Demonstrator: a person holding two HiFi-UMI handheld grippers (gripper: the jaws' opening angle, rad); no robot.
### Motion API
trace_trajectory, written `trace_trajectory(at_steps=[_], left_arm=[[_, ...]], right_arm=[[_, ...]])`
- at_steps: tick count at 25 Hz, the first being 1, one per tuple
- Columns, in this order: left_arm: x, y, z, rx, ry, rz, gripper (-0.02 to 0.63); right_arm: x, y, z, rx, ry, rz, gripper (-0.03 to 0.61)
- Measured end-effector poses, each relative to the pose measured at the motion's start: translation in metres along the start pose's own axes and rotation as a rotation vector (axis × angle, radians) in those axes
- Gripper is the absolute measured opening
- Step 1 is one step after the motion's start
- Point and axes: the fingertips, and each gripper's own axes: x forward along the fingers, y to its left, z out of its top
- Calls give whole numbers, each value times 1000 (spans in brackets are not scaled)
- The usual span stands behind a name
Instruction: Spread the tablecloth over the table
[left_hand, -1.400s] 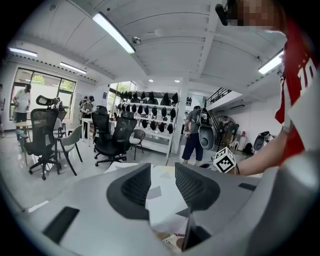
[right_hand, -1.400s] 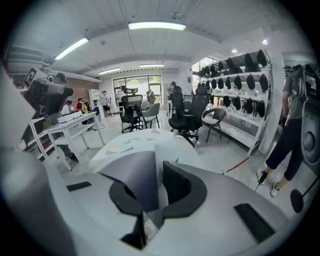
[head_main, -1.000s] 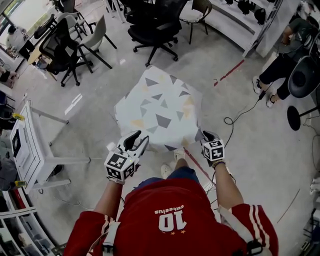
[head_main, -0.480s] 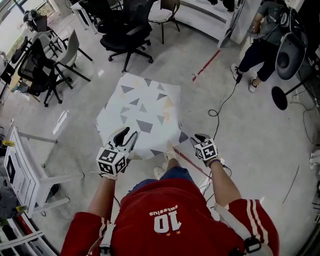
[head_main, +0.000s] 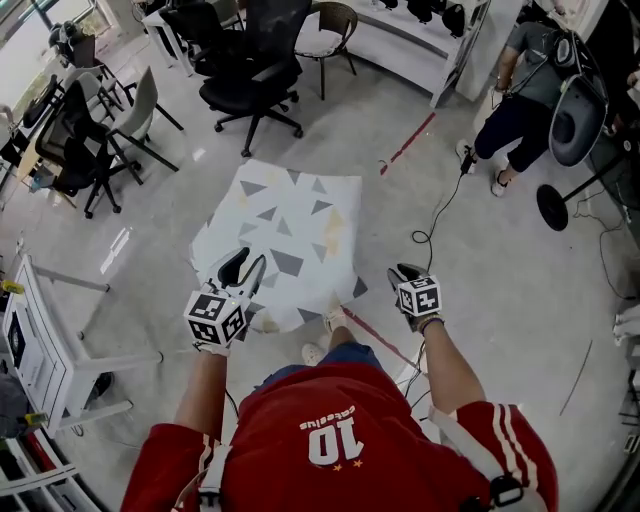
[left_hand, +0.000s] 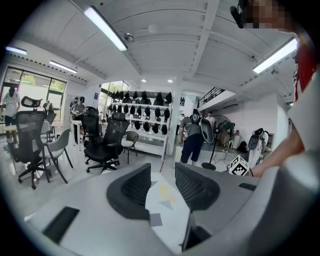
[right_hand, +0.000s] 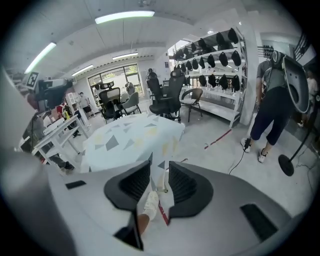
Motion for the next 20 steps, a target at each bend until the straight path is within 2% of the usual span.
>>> trace_trajectory(at_steps=[5, 12, 15, 20], left_arm=[[-24, 22, 6, -22, -30, 73, 156], [-51, 51, 18, -54, -54, 168, 156], [-60, 59, 33, -51, -75, 192, 155], [-76, 61, 76, -4, -147, 226, 156]], right_arm=[[3, 11, 53, 4, -69, 28, 117], [-3, 65, 159, -71, -210, 121, 117], [-11, 90, 193, -72, -253, 147, 117], [-53, 138, 257, -100, -391, 196, 117]])
